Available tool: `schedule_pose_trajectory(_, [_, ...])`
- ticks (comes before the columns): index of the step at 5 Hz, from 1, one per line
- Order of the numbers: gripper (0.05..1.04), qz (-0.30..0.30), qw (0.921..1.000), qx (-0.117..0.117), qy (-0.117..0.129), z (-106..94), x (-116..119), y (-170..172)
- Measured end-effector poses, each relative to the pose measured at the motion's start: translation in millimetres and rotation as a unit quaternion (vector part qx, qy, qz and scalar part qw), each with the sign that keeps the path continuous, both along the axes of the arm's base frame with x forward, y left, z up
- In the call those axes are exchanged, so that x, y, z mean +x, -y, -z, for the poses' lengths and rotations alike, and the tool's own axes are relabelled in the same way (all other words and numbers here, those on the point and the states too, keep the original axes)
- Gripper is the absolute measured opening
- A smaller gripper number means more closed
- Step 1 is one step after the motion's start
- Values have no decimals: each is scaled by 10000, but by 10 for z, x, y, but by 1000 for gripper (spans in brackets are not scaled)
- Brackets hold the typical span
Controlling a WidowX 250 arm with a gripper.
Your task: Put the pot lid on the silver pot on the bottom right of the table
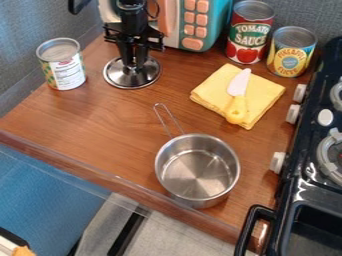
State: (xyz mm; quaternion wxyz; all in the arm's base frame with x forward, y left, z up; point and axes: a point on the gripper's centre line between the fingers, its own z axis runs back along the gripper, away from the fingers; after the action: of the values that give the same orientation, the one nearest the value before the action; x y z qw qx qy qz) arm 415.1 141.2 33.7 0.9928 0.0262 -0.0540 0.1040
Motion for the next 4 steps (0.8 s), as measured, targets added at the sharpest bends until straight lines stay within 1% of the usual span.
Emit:
schedule_pose_trajectory(1, [276,26,9999,-155,-47,-20,-67,67])
schedule_pose_trajectory(2, [276,92,9995,-235,196,-265,-78,182])
schedule_pose_trajectory(3, [275,215,9985,-332,391,-473,-145,390])
schedule_pose_trajectory(4, [276,416,9969,-404,538,-644,-295,650])
